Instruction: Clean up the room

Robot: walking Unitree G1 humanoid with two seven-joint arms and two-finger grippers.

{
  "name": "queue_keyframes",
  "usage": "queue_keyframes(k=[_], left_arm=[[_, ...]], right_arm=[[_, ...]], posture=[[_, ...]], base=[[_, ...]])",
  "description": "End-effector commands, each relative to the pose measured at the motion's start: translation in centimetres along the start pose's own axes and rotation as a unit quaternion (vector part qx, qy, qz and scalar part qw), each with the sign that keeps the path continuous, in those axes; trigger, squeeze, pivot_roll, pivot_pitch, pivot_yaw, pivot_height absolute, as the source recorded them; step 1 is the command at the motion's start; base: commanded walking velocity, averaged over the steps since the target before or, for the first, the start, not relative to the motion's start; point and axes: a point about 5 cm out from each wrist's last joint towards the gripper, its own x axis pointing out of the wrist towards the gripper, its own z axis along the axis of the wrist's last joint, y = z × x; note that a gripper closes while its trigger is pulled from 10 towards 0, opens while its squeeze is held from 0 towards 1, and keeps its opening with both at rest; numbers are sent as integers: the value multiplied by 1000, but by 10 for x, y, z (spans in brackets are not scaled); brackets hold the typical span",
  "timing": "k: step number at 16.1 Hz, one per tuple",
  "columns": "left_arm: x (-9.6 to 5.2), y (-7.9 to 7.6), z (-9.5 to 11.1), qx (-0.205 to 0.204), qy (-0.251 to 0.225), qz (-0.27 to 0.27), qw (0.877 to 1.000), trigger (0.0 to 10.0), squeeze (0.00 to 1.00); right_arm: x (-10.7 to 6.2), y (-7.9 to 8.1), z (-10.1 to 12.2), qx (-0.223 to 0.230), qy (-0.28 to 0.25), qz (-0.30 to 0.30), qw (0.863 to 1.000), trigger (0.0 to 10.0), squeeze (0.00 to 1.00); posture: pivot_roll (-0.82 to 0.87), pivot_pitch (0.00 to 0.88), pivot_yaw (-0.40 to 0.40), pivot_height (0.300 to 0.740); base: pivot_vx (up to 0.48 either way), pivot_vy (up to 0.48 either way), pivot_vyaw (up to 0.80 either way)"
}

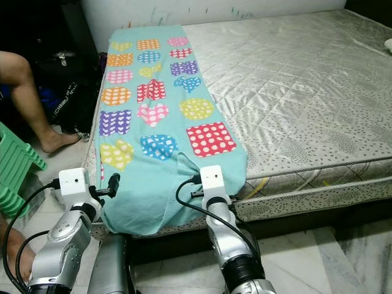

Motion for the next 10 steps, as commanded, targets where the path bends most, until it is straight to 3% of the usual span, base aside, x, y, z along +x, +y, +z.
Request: queue_keyframes(k=[1, 10], left_arm=[[0, 5, 2, 5, -4, 10, 1000, 10000, 0], [-2, 9, 3, 3, -8, 13, 1000, 10000, 0]], right_arm=[[0, -2, 5, 5, -10, 0, 1000, 0, 0], [-4, -27, 9, 12, -27, 0, 1000, 0, 0]], posture=[[-98, 6, 52, 492], [-97, 7, 51, 492]], base=[[0, 0, 0], [0, 0, 0]])
